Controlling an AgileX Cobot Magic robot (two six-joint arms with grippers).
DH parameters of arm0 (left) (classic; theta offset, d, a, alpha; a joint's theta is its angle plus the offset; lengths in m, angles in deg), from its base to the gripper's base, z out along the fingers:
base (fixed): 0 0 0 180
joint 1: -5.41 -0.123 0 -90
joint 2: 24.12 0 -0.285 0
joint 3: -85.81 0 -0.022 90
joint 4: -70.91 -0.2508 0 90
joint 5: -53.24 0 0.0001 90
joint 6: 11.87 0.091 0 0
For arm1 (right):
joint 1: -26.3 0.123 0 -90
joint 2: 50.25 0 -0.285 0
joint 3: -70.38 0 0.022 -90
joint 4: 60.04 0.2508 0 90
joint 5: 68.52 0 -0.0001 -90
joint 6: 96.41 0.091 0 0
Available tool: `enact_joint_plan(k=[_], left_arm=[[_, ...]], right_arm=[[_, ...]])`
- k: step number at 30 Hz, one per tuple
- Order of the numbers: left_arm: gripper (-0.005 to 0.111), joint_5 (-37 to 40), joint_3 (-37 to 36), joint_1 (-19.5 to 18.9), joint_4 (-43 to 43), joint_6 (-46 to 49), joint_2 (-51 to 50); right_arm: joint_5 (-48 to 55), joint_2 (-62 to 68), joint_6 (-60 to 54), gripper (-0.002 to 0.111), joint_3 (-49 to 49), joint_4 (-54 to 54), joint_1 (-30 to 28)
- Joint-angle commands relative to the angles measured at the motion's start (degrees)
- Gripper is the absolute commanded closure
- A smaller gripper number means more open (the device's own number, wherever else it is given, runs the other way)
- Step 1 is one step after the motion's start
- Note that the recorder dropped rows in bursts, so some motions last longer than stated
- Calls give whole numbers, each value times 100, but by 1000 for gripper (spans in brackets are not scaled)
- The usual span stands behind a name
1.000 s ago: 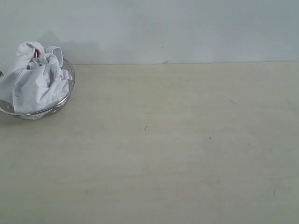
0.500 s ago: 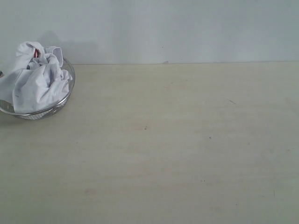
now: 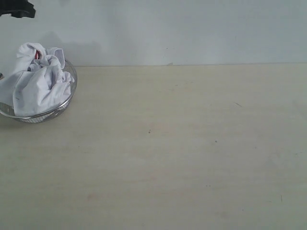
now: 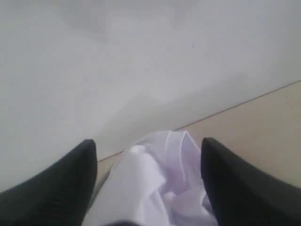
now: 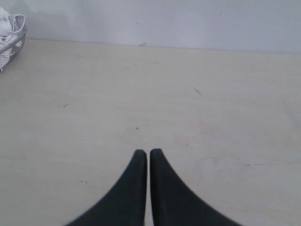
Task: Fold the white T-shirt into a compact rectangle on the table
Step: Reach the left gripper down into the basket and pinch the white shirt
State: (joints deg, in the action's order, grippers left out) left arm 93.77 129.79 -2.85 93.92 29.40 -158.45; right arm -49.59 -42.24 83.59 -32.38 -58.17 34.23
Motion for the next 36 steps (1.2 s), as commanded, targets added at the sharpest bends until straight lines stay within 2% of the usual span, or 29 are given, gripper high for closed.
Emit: enact_joint_plan(k=[1, 5, 9, 20, 31, 36], left_arm=[[47, -334, 408, 437, -456, -497, -499], [47, -662, 613, 681, -1298, -1550, -927], [47, -359, 817, 769, -2551, -2392, -1376], [47, -387, 817, 800, -3180, -2654, -1674], [47, -266, 817, 1017, -4925, -3064, -1658], [47, -587, 817, 1018, -5109, -3927, -1533]], right_arm=[[-56, -23, 0, 108, -2, -8, 10], [-56, -23, 0, 108, -2, -8, 10], [-56, -23, 0, 108, -2, -8, 10], [-56, -23, 0, 108, -2, -8, 10], [-56, -23, 0, 108, -2, -8, 10], [-56, -23, 0, 108, -2, -8, 10]])
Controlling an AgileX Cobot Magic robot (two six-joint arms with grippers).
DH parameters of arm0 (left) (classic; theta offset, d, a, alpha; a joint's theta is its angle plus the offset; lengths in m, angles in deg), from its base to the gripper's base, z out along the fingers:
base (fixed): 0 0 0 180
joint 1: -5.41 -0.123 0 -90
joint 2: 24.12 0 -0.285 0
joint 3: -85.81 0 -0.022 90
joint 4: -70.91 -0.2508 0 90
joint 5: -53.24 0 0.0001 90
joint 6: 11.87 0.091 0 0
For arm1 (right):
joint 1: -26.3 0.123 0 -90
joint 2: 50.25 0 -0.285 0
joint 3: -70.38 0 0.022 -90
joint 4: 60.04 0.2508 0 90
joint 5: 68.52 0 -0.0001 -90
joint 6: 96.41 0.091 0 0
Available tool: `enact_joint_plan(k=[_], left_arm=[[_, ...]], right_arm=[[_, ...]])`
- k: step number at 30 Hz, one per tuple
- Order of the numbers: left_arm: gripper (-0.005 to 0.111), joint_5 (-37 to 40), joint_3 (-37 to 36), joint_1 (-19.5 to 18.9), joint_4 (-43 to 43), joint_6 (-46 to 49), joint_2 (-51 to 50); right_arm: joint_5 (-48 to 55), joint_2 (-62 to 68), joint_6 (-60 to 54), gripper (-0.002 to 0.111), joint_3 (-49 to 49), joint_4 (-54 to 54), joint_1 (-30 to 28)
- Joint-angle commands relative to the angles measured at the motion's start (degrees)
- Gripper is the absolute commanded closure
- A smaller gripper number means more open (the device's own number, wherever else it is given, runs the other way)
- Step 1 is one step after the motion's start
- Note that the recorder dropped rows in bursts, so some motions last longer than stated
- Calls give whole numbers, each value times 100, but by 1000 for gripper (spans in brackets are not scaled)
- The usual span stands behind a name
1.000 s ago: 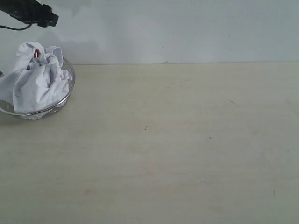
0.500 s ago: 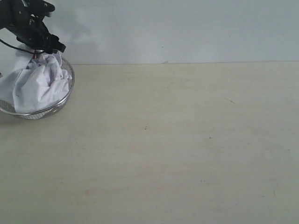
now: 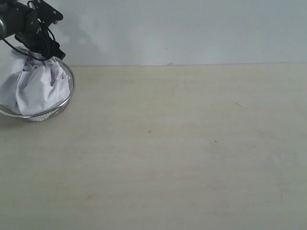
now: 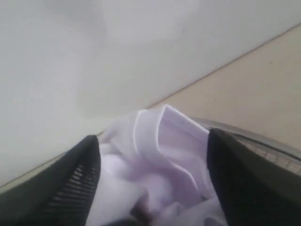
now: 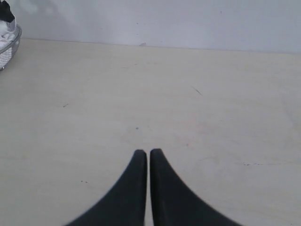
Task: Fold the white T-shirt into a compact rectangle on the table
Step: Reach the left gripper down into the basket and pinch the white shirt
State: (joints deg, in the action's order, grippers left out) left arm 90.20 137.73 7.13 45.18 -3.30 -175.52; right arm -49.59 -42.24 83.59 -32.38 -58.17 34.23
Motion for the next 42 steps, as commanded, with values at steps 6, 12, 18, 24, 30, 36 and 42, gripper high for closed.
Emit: enact_joint_plan(k=[6, 12, 18, 24, 30, 36, 42], left_arm=[[47, -23, 22, 20, -735, -659, 139], [47, 117, 22, 20, -653, -622, 75], [47, 550, 22, 7, -185, -598, 62], [47, 1264, 22, 7, -115, -430, 62], [47, 1201, 22, -114, 1286, 43, 23], [61, 1274, 22, -191, 1303, 69, -138], [96, 1202, 22, -190, 1116, 82, -208]], right_arm=[[-42, -23, 0, 108, -2, -8, 10], [-42, -23, 0, 108, -2, -8, 10], [-42, -23, 0, 108, -2, -8, 10], [-42, -23, 0, 108, -2, -8, 10], [-42, -23, 0, 108, -2, -8, 10], [-39, -23, -33, 108, -2, -8, 10], [-39, -23, -33, 108, -2, -8, 10]])
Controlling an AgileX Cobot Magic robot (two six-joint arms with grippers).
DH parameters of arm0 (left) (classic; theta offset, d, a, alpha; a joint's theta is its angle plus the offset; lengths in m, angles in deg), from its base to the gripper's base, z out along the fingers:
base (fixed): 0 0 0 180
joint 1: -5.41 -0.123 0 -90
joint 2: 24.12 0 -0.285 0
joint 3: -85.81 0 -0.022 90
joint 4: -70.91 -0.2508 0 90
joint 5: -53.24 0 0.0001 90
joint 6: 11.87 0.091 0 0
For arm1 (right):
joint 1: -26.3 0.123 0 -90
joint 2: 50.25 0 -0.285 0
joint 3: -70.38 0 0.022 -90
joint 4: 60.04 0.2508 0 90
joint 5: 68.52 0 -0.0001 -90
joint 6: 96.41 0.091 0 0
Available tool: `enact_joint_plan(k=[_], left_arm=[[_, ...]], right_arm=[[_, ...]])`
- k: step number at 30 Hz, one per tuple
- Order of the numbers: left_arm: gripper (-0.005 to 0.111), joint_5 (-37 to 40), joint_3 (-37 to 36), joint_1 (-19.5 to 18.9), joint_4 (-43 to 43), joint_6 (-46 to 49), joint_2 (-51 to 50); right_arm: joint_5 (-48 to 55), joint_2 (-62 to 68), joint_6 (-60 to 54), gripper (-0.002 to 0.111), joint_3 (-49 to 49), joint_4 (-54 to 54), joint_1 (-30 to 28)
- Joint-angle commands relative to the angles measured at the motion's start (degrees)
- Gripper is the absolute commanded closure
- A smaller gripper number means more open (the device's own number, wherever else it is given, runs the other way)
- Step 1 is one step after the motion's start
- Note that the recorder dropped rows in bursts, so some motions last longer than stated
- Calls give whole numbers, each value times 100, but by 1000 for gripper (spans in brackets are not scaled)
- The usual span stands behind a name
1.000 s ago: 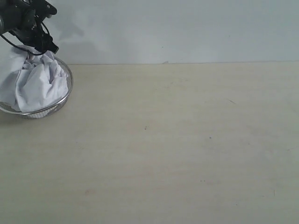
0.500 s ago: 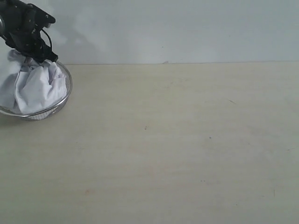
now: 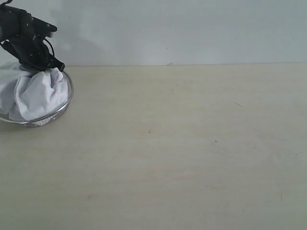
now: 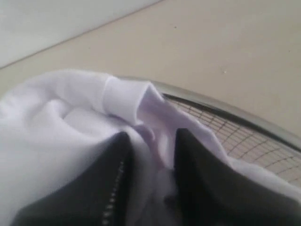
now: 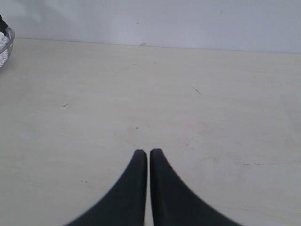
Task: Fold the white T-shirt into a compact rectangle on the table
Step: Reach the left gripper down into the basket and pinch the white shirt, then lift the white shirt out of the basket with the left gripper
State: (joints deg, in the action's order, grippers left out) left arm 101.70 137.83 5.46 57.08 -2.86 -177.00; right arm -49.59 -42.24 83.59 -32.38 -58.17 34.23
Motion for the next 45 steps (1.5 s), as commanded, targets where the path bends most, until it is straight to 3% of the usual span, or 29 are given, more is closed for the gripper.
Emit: enact_joint_plan(k=[1, 8, 18, 23, 29, 31, 33, 37, 38, 45], left_arm=[[102, 22, 13, -23, -75, 83, -60], [102, 14, 13, 22, -64, 67, 191], [102, -90, 13, 22, 230, -290, 1486], [102, 400, 13, 22, 273, -185, 1985], [102, 1247, 13, -147, 385, 267, 1772], [96, 1405, 13, -147, 505, 420, 1699], [82, 1453, 13, -147, 689, 516, 1644], [38, 1406, 13, -147, 661, 806, 1573], [33, 1369, 13, -147, 580, 817, 1524], [33, 1247, 13, -159, 556, 817, 1060]], right_arm=[[-39, -23, -33, 108, -2, -8, 10], [-39, -23, -33, 108, -2, -8, 10], [-39, -23, -33, 108, -2, -8, 10], [-48, -23, -33, 108, -2, -8, 10], [-48, -23, -33, 108, -2, -8, 10], [-48, -23, -33, 108, -2, -8, 10], [-48, -23, -33, 108, -2, -8, 10], [-48, -23, -33, 108, -2, -8, 10], [-48, -23, -33, 108, -2, -8, 10], [-48, -23, -33, 108, -2, -8, 10]])
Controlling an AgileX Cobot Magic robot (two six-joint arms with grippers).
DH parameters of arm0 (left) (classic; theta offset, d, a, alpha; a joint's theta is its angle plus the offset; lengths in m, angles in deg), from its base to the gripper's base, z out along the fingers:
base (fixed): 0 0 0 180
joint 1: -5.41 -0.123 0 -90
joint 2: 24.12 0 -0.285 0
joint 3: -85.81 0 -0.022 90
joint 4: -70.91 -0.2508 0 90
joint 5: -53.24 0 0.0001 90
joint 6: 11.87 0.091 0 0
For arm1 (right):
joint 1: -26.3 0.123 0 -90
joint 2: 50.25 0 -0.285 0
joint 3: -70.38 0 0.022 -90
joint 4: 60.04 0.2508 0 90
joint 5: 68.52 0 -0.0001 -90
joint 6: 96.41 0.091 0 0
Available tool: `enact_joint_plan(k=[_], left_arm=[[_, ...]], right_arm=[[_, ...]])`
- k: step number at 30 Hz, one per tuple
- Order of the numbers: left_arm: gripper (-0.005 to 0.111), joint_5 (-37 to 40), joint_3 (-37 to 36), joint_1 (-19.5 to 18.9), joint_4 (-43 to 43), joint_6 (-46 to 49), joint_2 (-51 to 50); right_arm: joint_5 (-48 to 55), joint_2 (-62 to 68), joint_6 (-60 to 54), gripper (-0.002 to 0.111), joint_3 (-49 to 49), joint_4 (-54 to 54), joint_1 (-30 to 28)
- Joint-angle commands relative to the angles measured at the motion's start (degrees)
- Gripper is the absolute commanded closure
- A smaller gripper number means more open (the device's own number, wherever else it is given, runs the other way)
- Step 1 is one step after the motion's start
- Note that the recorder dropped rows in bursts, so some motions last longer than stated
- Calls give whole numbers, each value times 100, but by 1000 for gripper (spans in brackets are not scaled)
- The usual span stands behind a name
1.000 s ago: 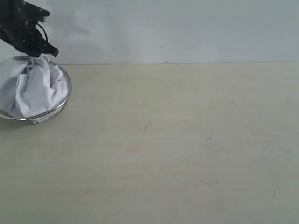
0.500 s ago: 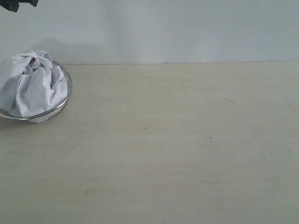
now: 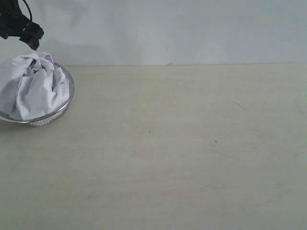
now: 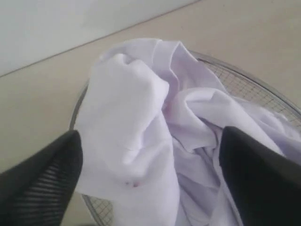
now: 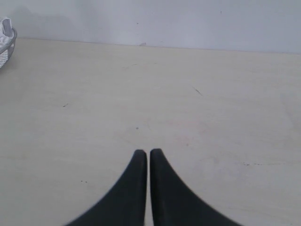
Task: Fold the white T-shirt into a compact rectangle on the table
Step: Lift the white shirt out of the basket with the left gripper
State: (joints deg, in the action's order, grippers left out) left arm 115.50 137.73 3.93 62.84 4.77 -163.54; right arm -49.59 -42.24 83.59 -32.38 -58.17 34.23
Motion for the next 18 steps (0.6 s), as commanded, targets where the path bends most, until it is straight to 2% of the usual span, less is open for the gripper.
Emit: enact_joint_plan(k=[1, 11, 13, 15, 18], left_arm=[[33, -163, 23, -6, -20, 54, -349], [36, -266, 23, -65, -330, -217, -671], [40, -266, 23, -92, -330, -311, -697], [51, -266, 23, -131, -330, -456, -768], [61, -277, 23, -131, -330, -482, -867]], right_arm=[[-48, -23, -33, 108, -2, -8, 10], [-48, -23, -33, 108, -2, -8, 10], [-48, -23, -33, 108, -2, -8, 10], [-48, -23, -33, 108, -2, -8, 10], [-48, -23, -33, 108, -2, -8, 10]])
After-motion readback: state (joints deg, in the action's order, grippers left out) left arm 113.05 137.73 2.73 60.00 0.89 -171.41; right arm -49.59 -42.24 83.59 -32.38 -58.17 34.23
